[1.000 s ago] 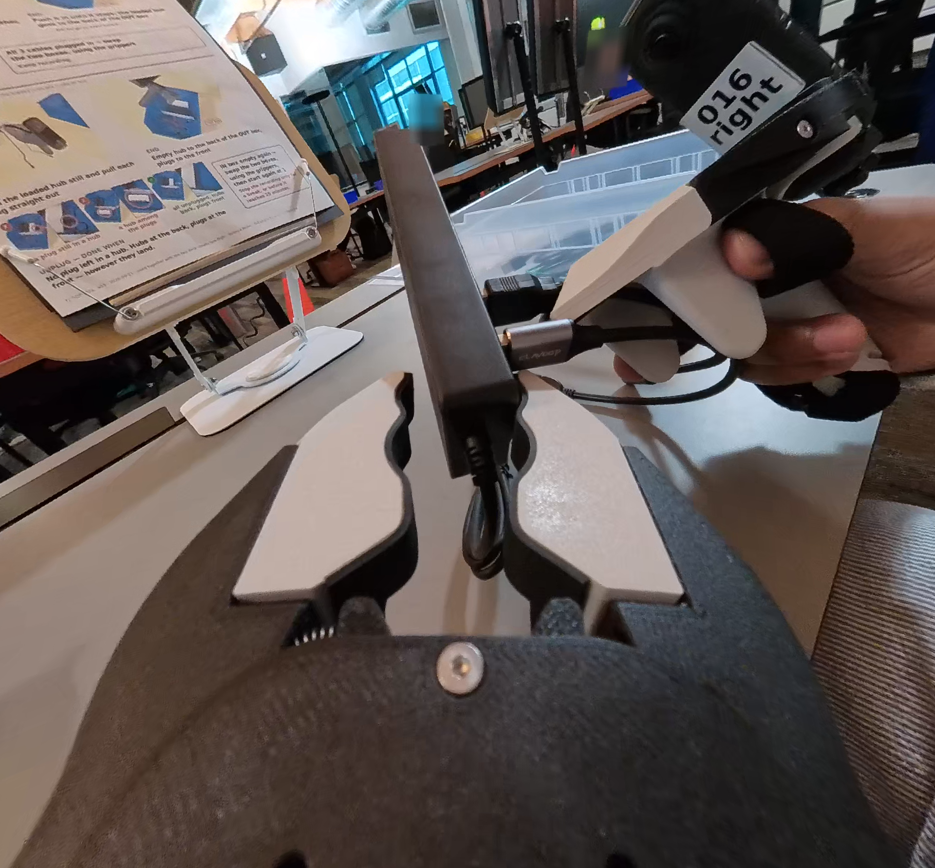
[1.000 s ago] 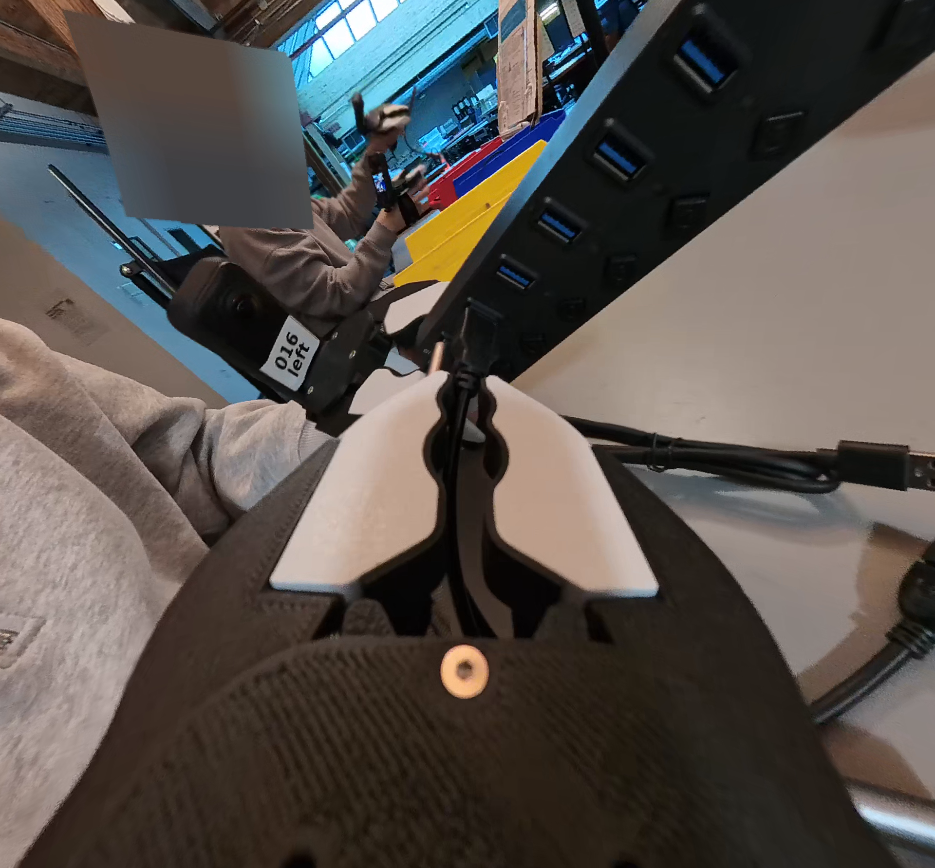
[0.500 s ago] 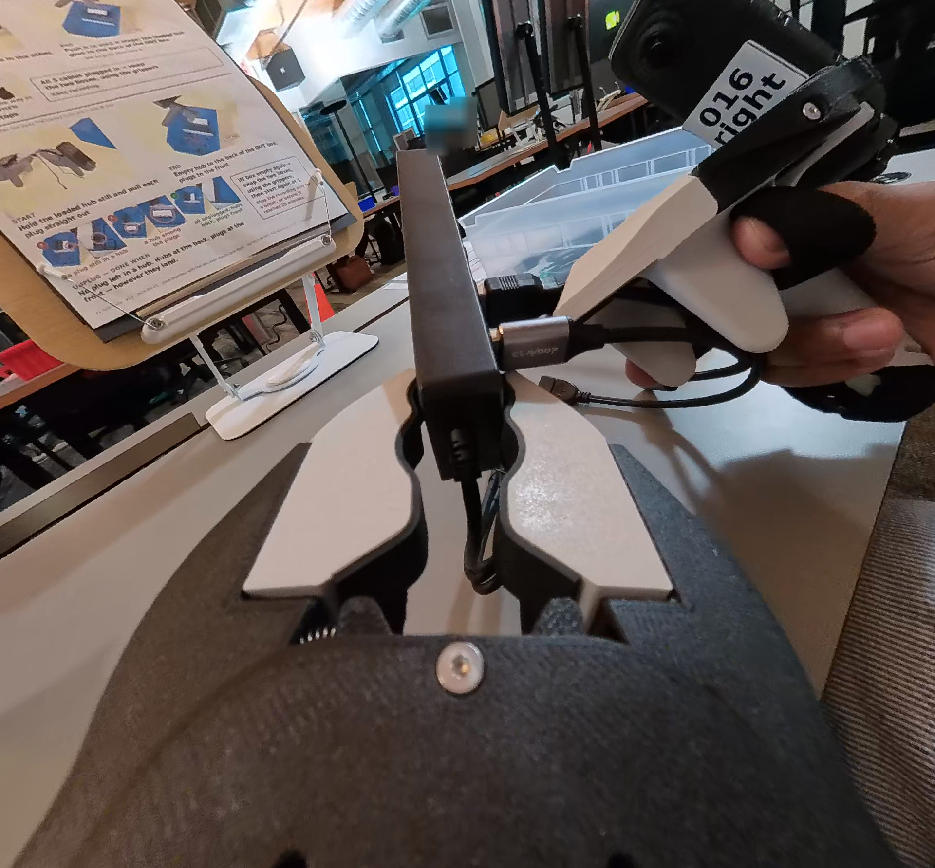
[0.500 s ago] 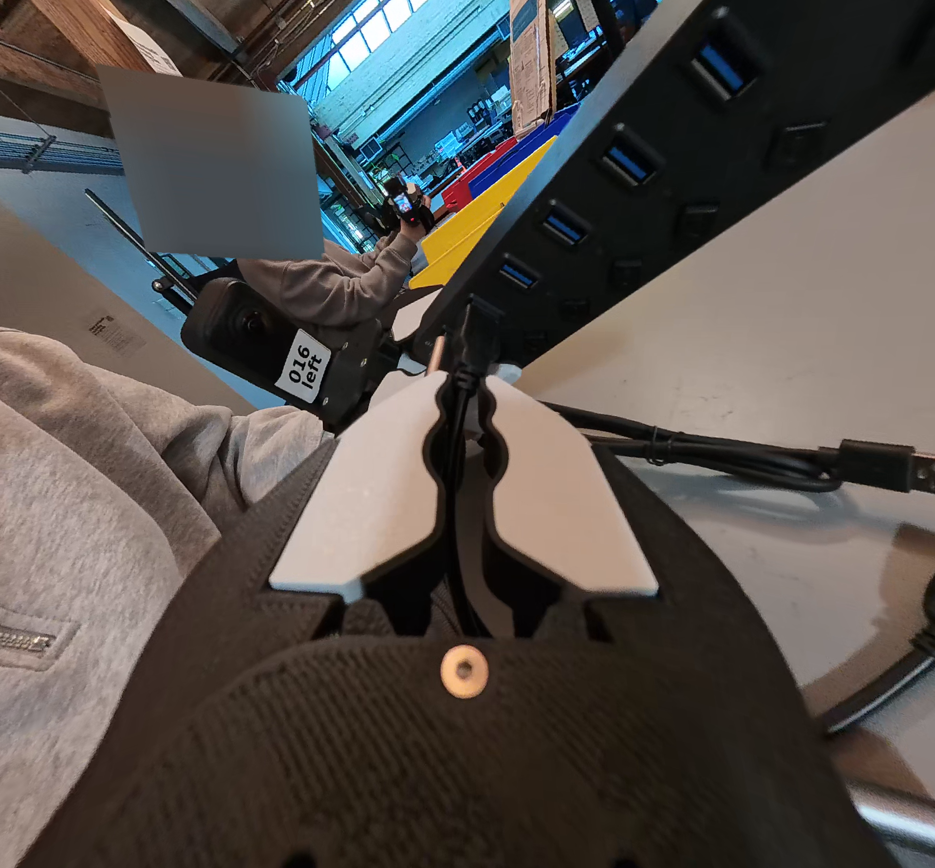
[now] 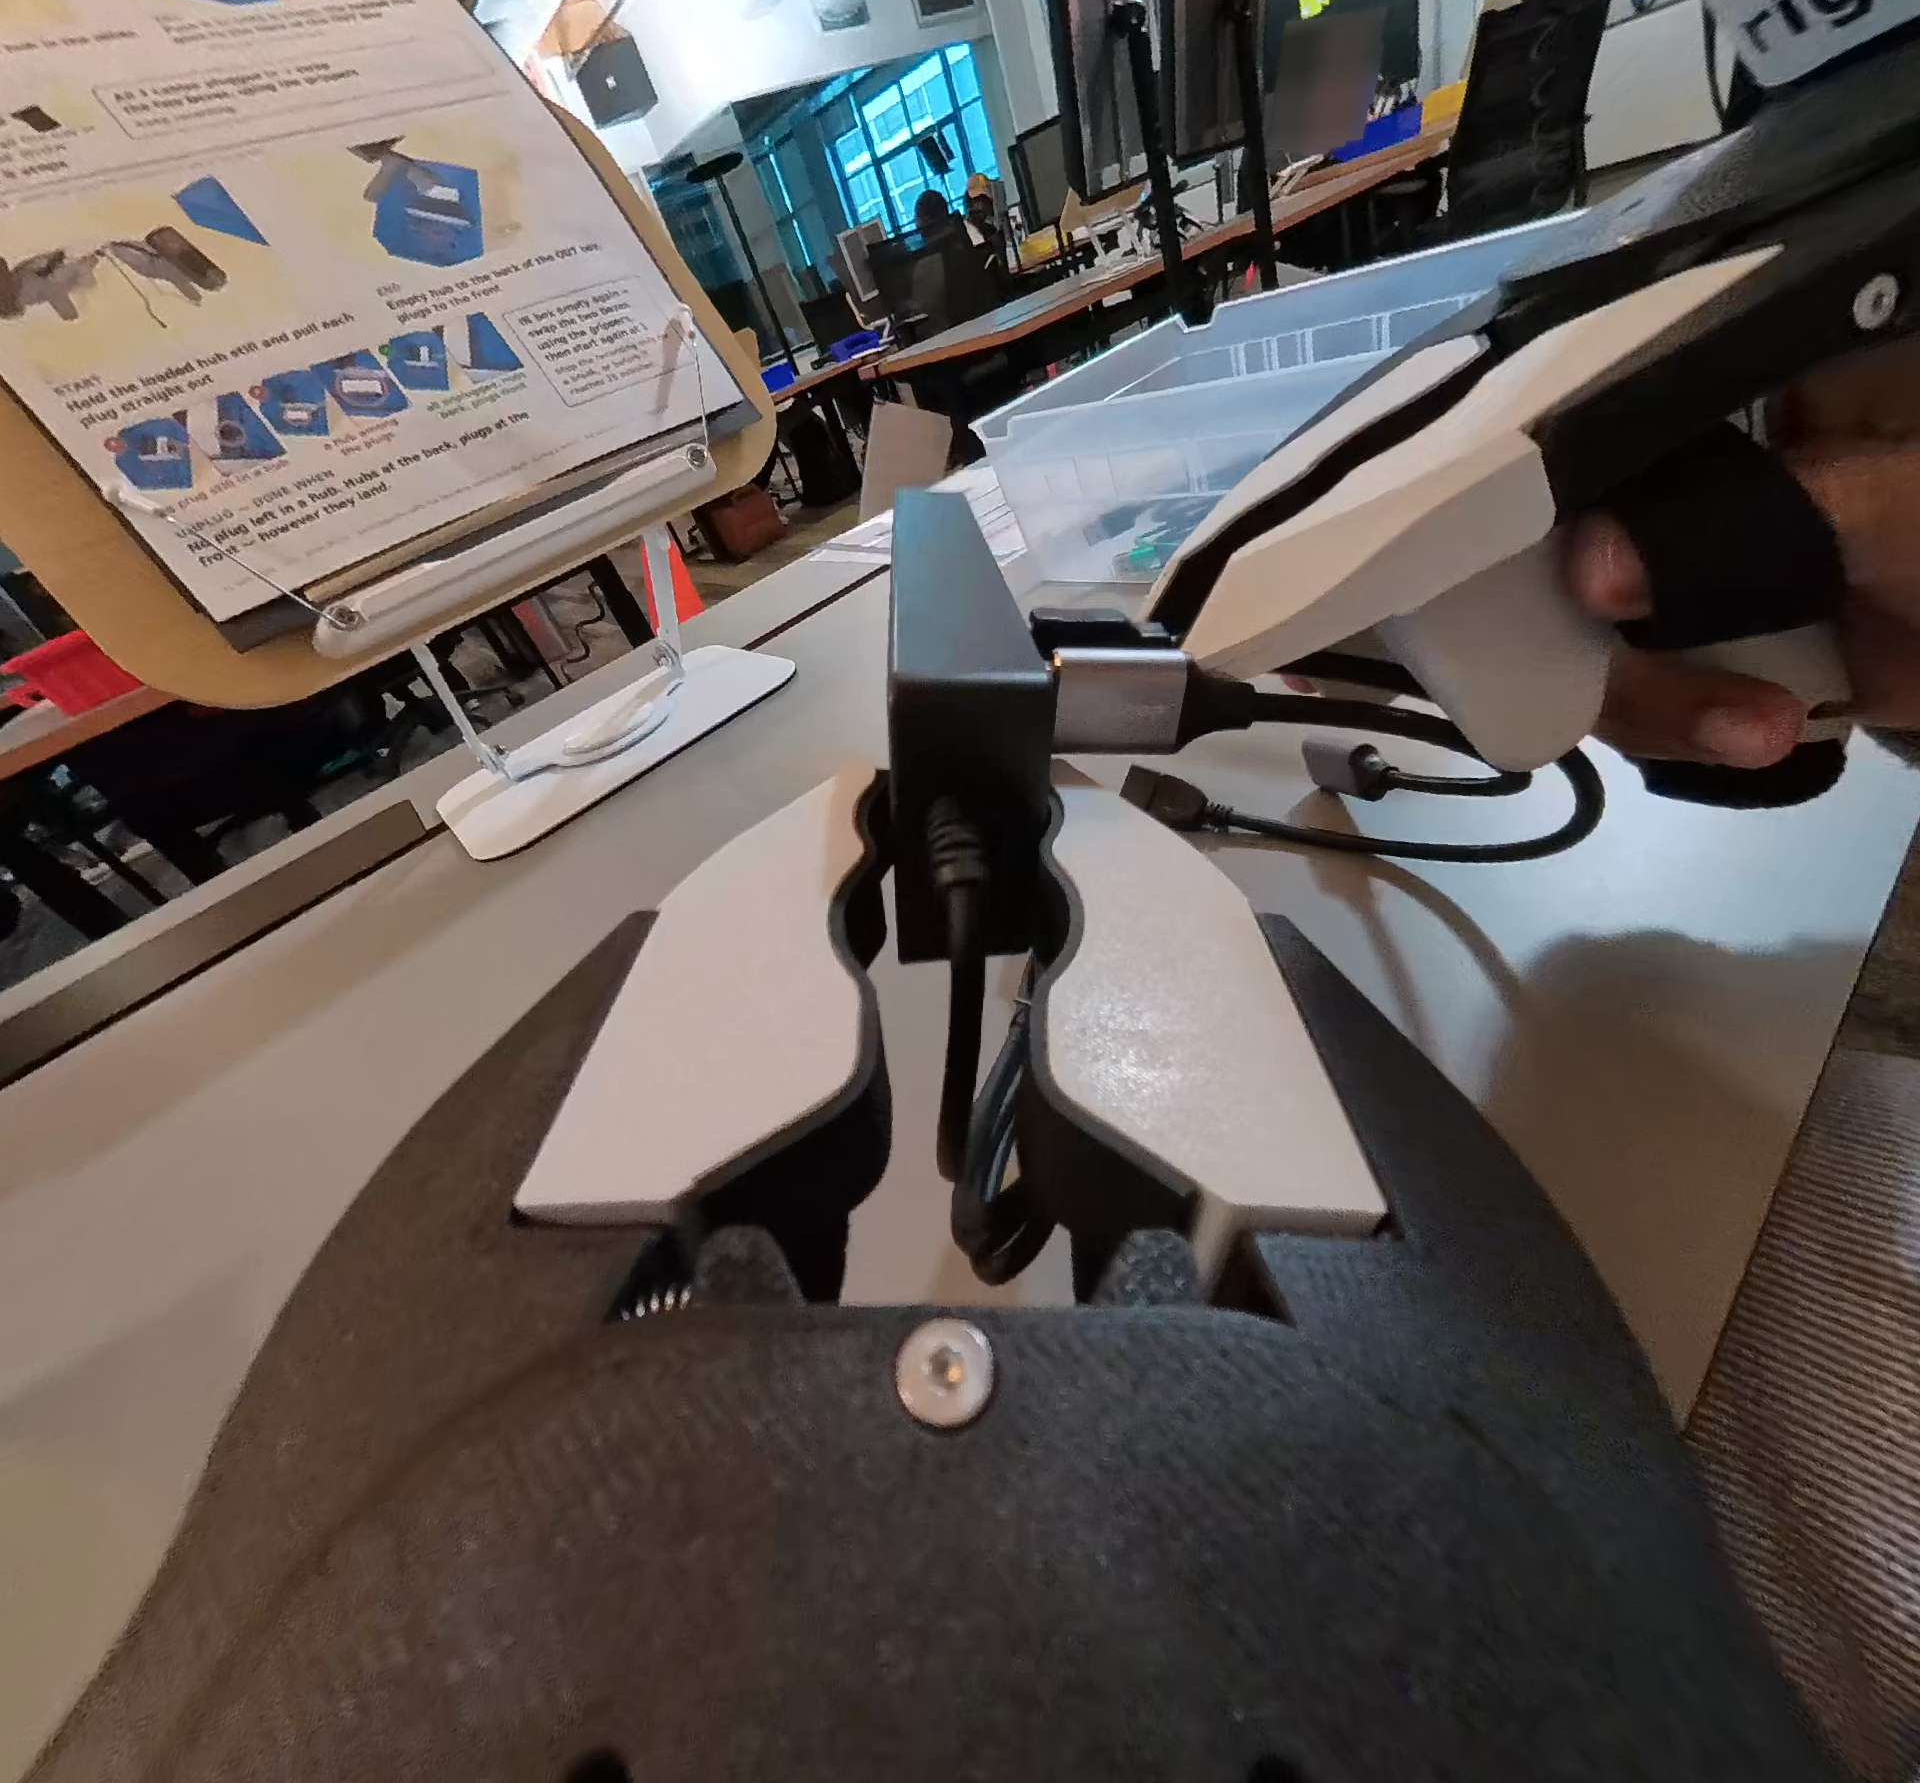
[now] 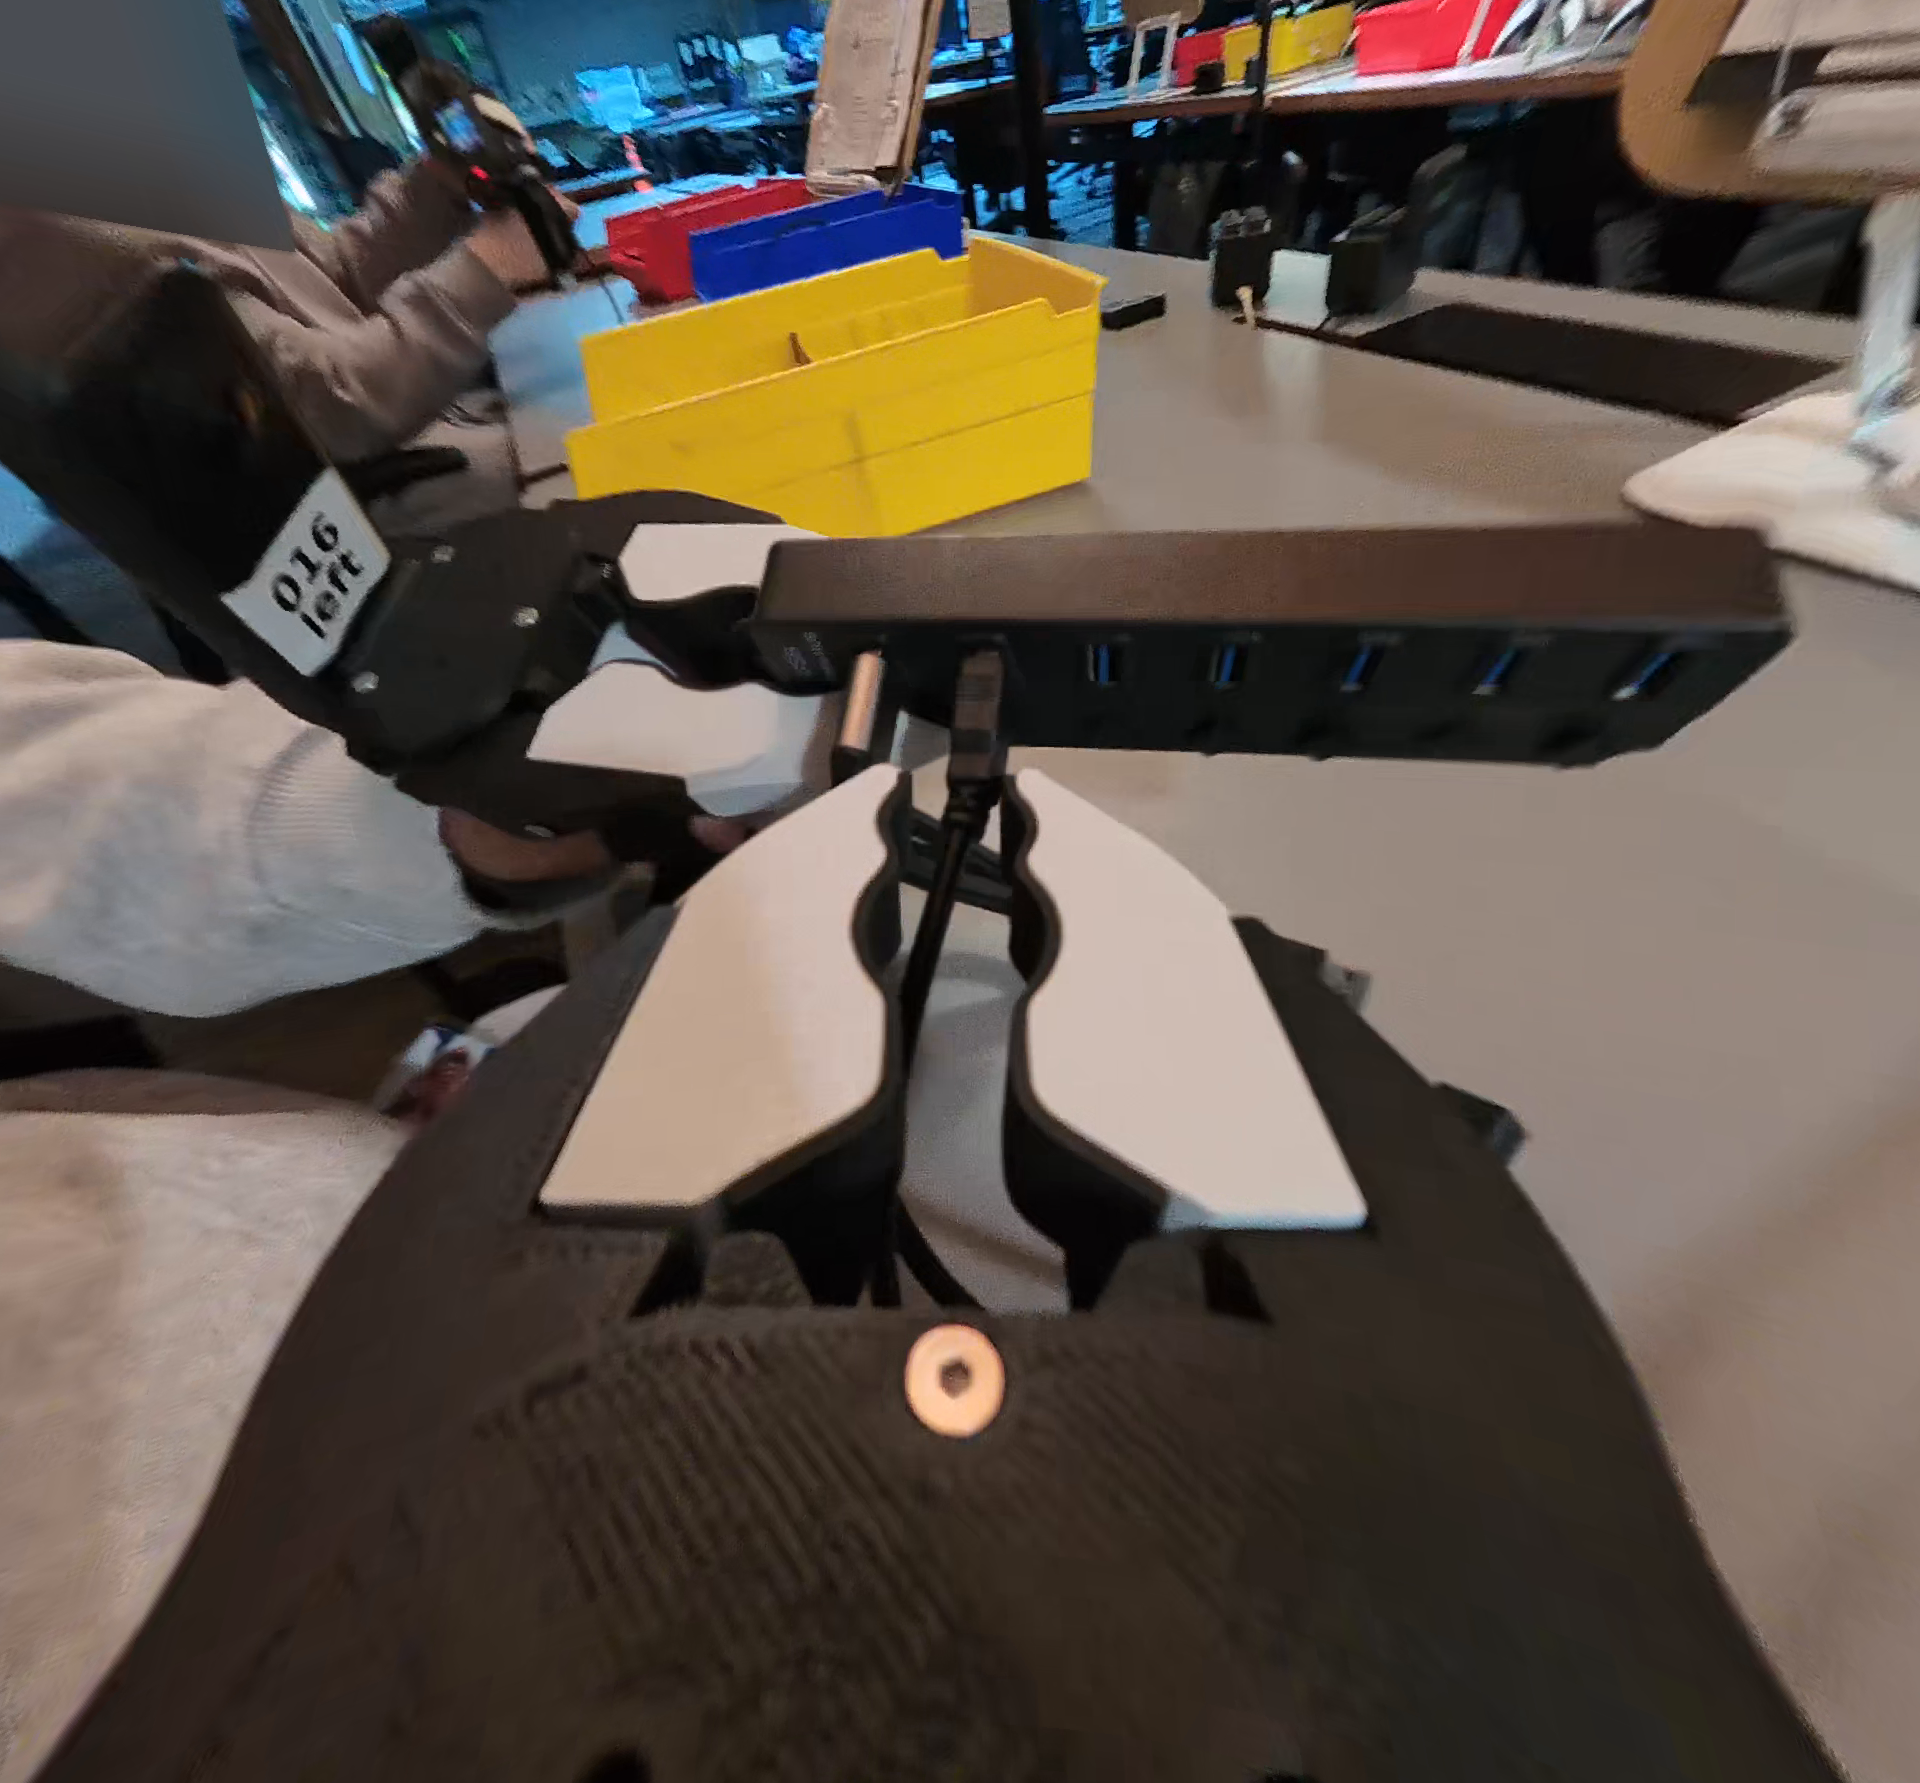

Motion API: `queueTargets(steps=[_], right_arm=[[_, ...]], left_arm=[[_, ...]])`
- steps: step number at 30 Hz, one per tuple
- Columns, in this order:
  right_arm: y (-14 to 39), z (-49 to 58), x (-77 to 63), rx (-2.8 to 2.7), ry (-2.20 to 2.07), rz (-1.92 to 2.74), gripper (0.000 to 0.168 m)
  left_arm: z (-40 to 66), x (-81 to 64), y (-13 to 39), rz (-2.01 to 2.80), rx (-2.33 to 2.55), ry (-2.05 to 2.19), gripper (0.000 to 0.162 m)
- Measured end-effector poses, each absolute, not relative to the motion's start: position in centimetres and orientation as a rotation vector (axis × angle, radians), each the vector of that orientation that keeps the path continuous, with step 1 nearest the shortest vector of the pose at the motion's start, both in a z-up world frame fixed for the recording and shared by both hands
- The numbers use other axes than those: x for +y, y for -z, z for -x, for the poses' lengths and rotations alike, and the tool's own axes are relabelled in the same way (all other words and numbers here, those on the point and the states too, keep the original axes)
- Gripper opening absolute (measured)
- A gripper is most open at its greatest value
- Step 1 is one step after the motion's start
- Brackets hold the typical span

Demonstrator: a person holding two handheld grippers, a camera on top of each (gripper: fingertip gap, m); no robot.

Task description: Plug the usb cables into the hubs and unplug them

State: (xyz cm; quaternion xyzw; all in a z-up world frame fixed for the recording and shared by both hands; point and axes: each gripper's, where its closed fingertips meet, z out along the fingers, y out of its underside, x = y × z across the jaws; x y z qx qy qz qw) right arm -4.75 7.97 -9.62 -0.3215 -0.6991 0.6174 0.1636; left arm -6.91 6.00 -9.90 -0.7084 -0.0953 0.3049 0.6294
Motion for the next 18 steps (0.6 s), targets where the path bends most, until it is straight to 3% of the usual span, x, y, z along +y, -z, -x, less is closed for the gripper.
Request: queueTargets(steps=[8, 18], right_arm=[[10.01, 5.11, 8.31, -1.991, -1.784, 0.979, 0.022], [9.99, 4.9, 8.08, -2.004, -1.83, 0.989, 0.014]], left_arm=[[6.73, 6.07, 9.68, 1.614, -0.216, -0.688, 0.024], [6.82, 6.0, 9.63, 1.603, -0.218, -0.673, 0.024]])
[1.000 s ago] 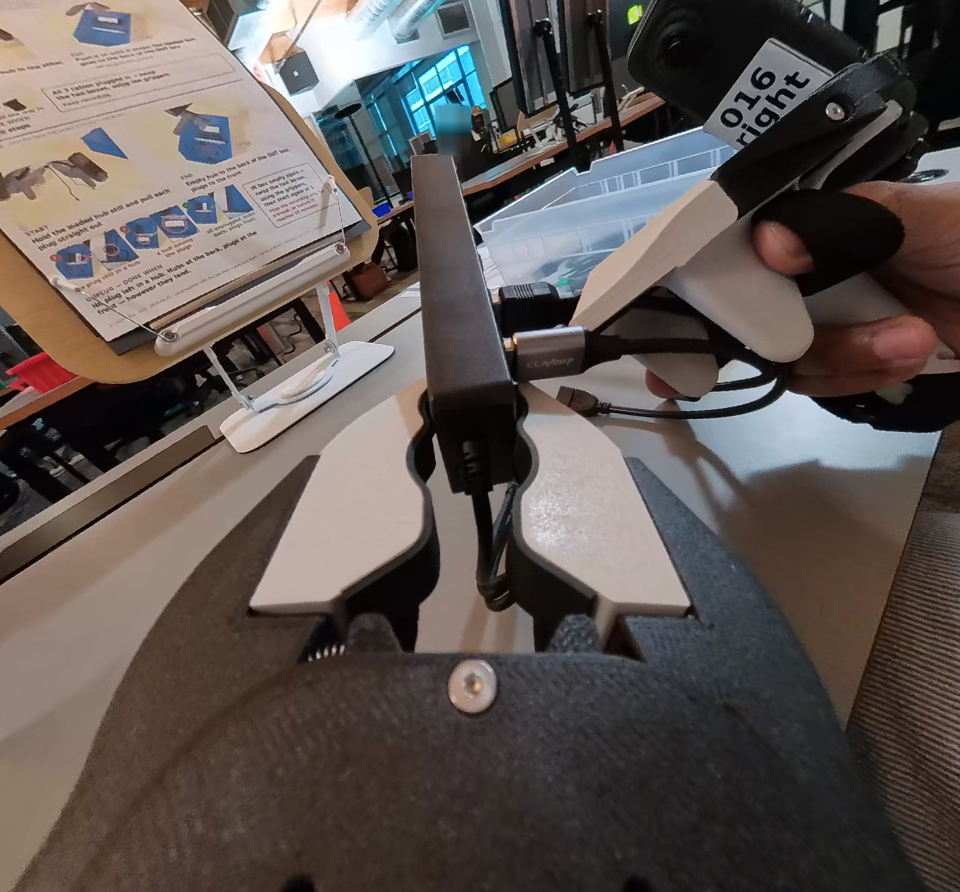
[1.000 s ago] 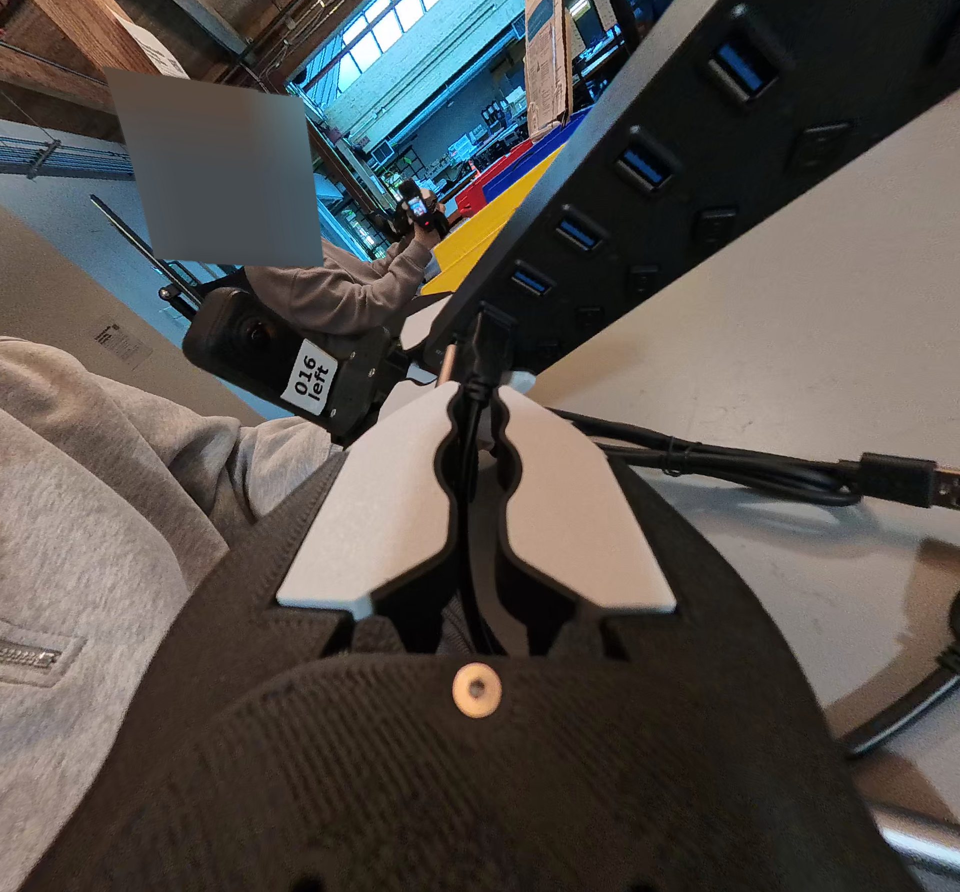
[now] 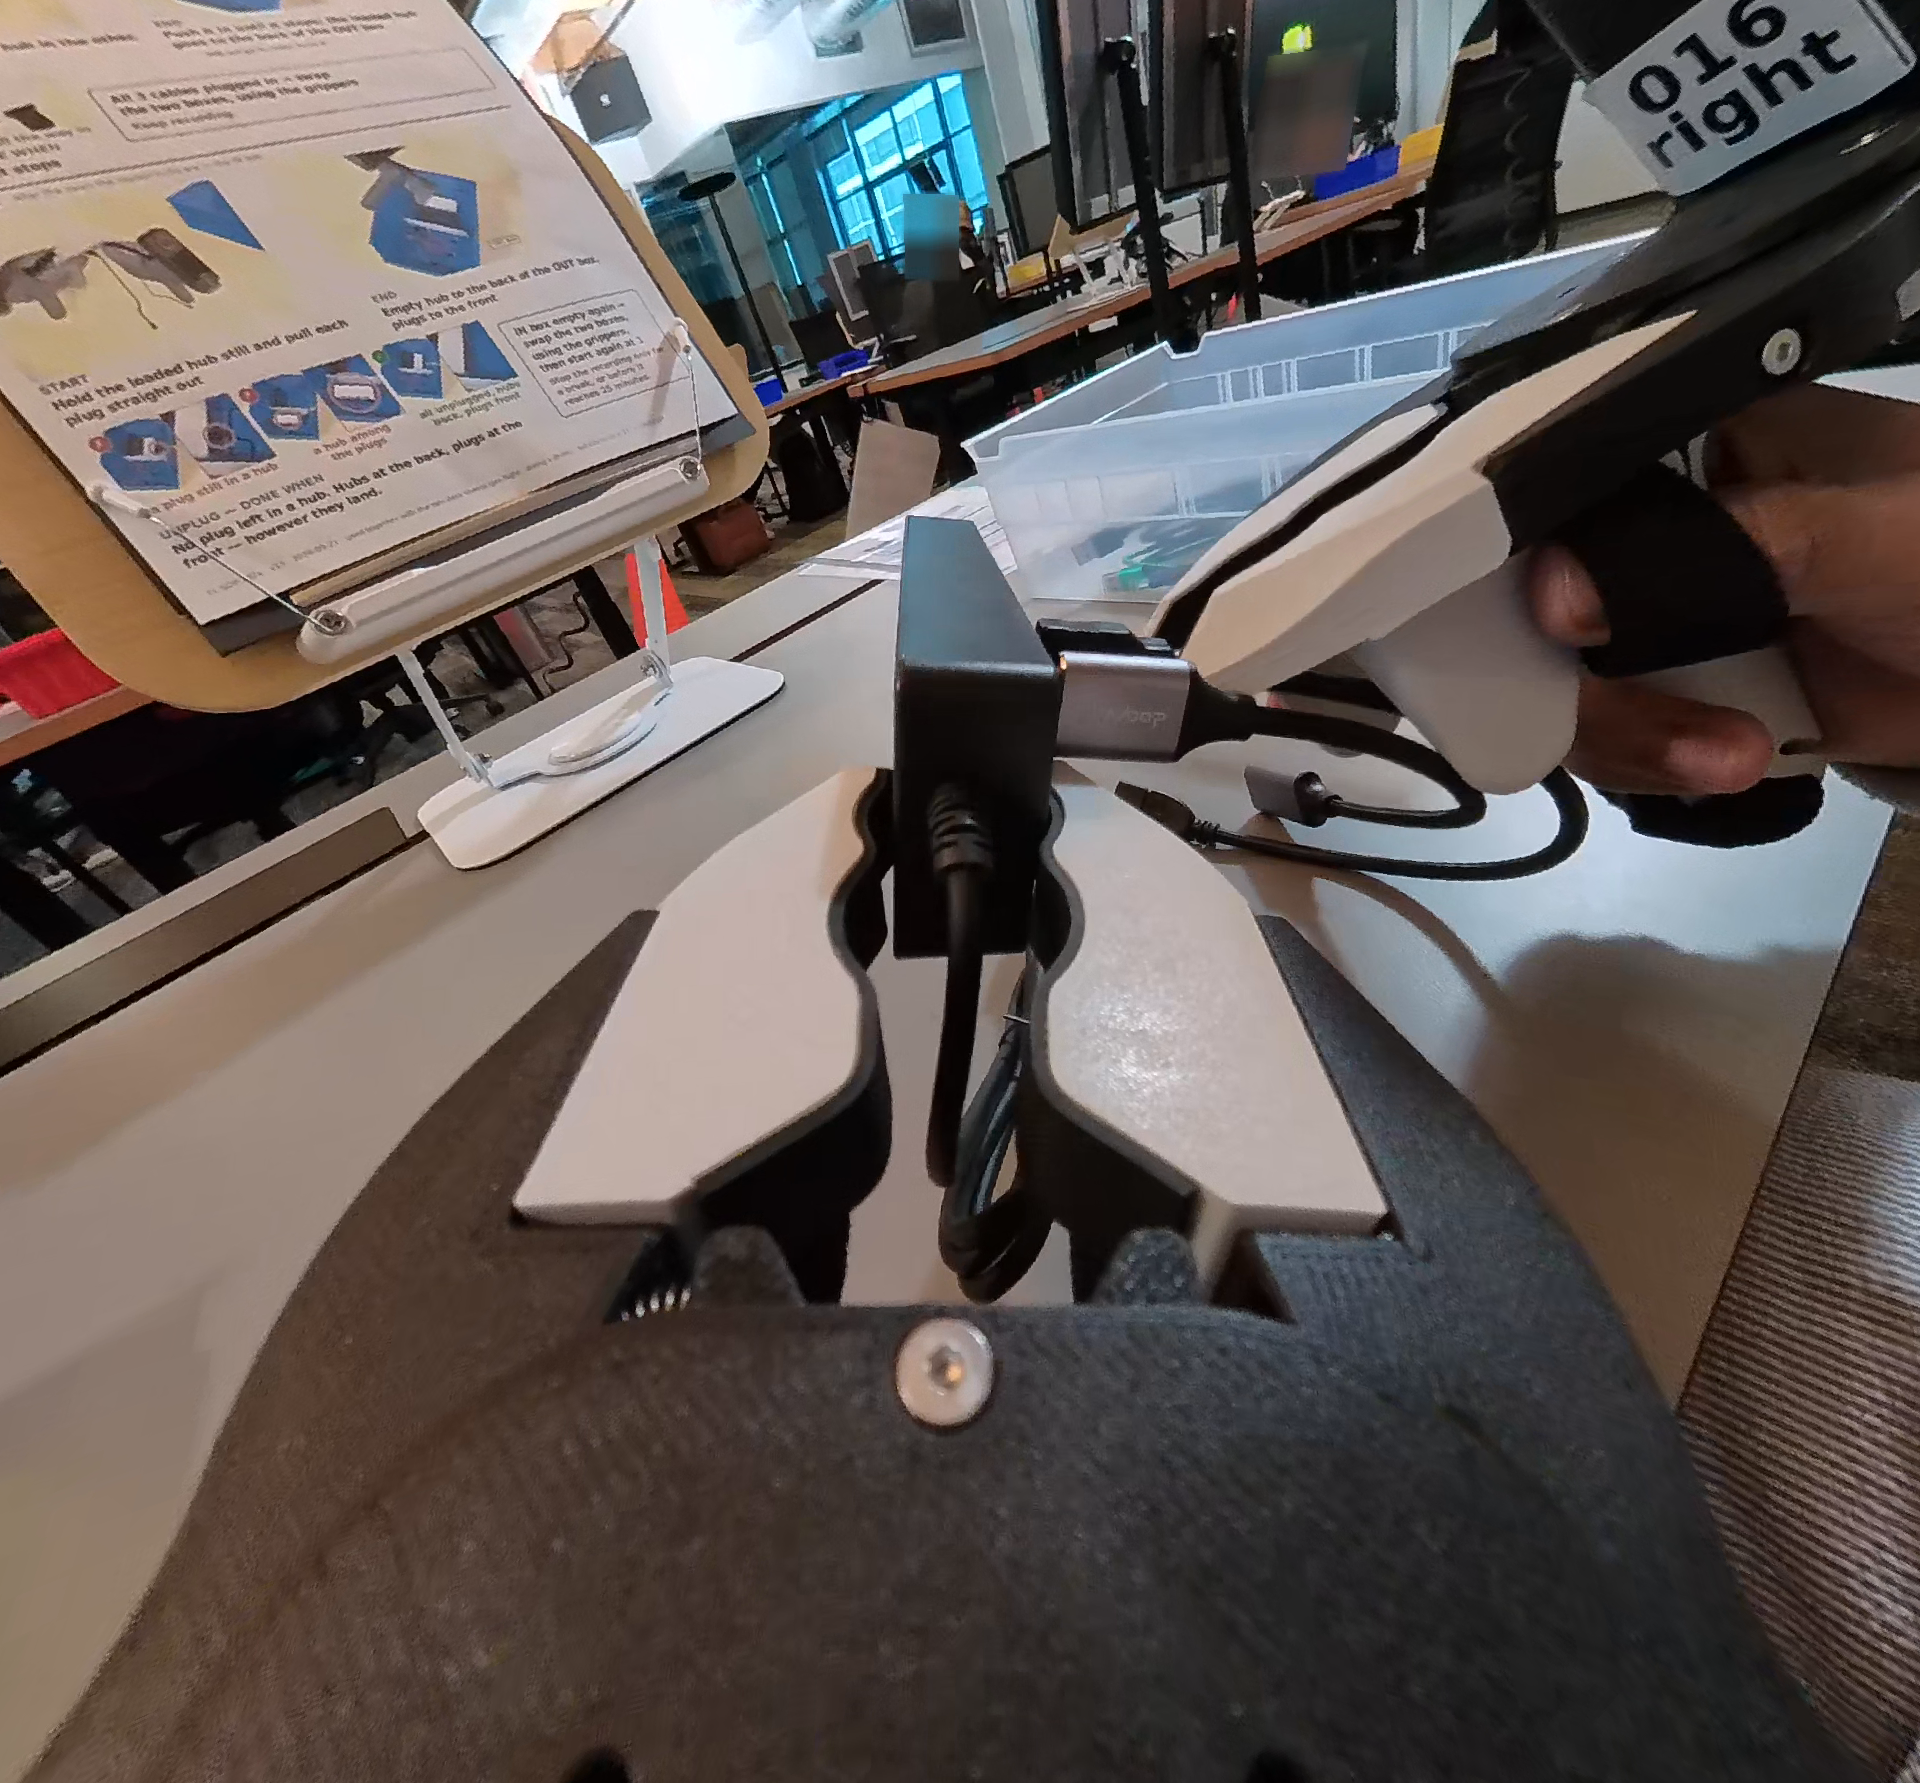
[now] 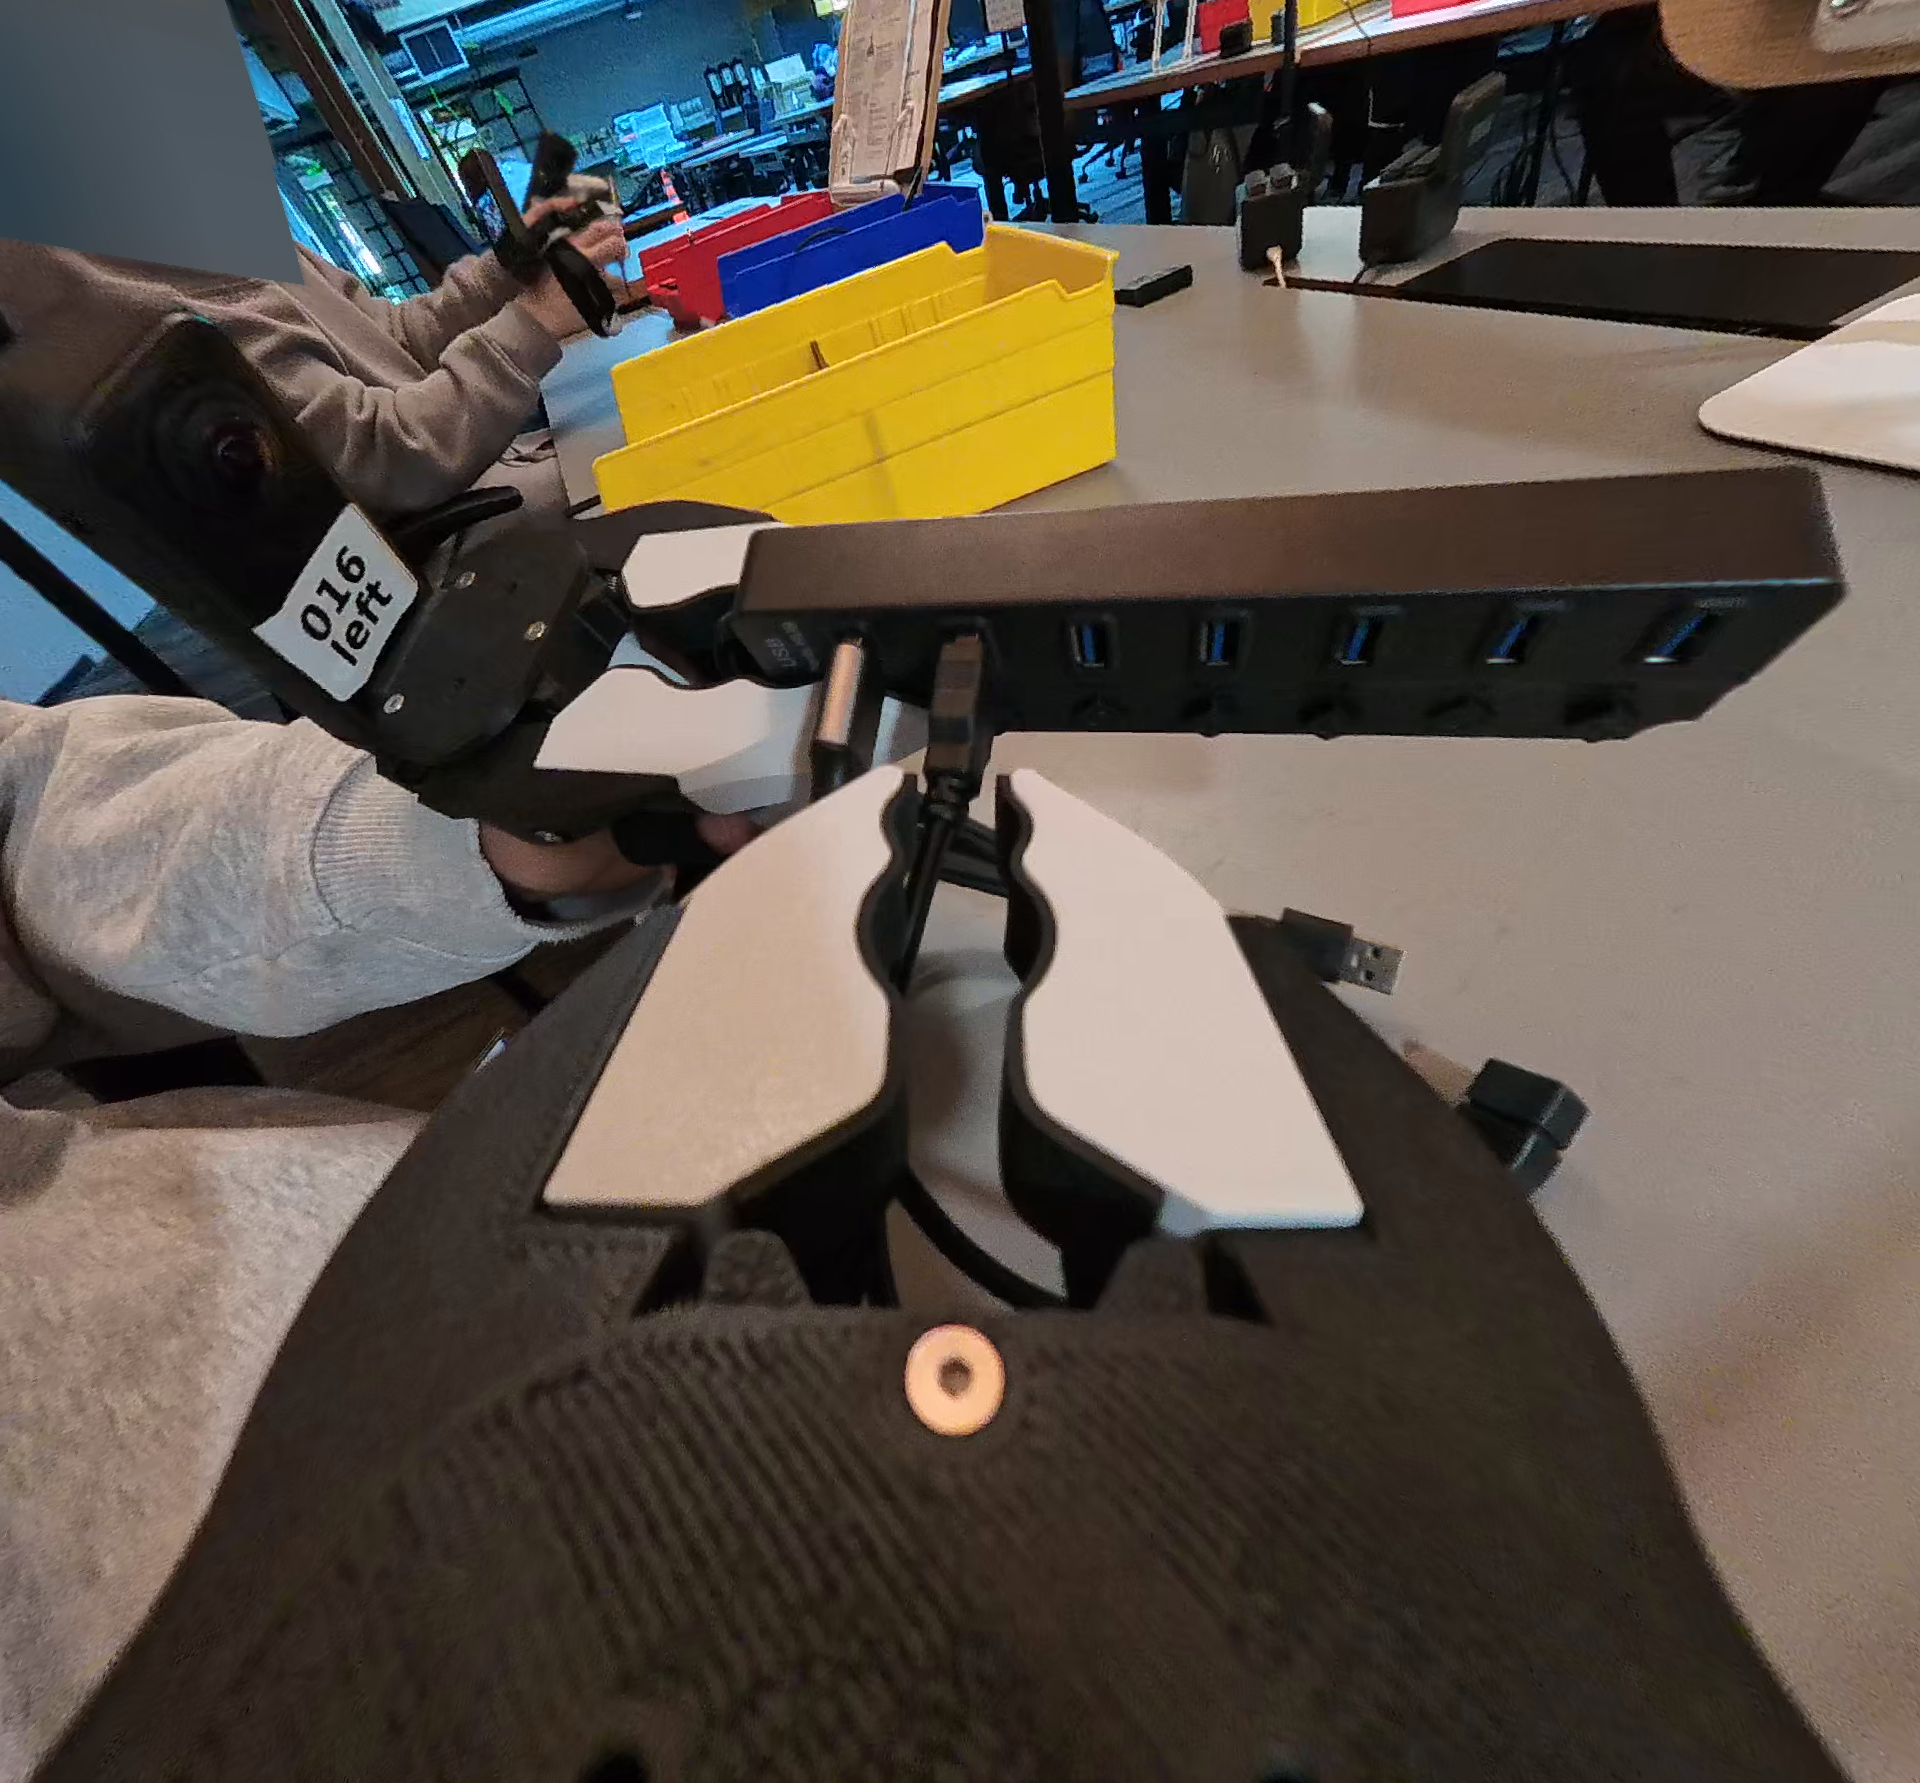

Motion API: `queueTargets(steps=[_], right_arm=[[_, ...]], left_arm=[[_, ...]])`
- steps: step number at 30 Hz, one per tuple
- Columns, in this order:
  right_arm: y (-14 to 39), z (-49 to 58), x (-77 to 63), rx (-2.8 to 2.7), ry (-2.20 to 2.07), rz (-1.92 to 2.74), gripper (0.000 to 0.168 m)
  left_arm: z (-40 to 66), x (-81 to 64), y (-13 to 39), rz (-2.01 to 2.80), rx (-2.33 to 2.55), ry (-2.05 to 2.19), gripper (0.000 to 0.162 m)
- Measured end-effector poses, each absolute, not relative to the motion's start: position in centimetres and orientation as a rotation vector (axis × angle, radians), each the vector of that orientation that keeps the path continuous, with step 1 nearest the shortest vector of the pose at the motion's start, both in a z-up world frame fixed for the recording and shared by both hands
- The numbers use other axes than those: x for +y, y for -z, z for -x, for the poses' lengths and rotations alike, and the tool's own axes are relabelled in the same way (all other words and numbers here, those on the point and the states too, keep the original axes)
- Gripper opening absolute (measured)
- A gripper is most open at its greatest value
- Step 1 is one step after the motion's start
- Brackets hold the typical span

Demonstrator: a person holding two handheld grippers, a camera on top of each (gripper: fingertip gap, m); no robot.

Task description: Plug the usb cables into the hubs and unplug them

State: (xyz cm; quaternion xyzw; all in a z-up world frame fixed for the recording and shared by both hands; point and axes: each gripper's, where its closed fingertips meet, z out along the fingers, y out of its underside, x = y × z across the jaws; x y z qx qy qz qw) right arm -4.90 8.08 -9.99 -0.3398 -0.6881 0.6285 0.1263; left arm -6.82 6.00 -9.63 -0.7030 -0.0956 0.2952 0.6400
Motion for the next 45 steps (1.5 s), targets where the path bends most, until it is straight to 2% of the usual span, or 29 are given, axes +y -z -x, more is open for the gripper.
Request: queueTargets(steps=[13, 19, 28, 35, 41, 45], right_arm=[[10.3, 4.8, 8.0, -2.037, -1.772, 0.987, 0.011], [9.1, 4.5, 8.2, -1.987, -1.899, 1.036, 0.011], [10.4, 4.6, 8.0, -2.093, -1.684, 0.965, 0.01], [8.1, 4.4, 8.4, -1.971, -1.845, 0.99, 0.009], [9.6, 4.6, 8.2, -2.066, -1.665, 0.94, 0.009], [9.3, 4.6, 8.2, -2.05, -1.715, 0.975, 0.009]], left_arm=[[6.8, 6.2, 9.6, 1.611, -0.193, -0.702, 0.024], [6.7, 6.4, 9.3, 1.591, -0.197, -0.679, 0.024], [6.7, 6.2, 9.0, 1.585, -0.189, -0.734, 0.023], [6.6, 6.3, 8.0, 1.567, -0.196, -0.752, 0.024], [6.8, 6.1, 8.5, 1.592, -0.172, -0.815, 0.023], [7.0, 6.1, 8.5, 1.594, -0.206, -0.796, 0.023]])
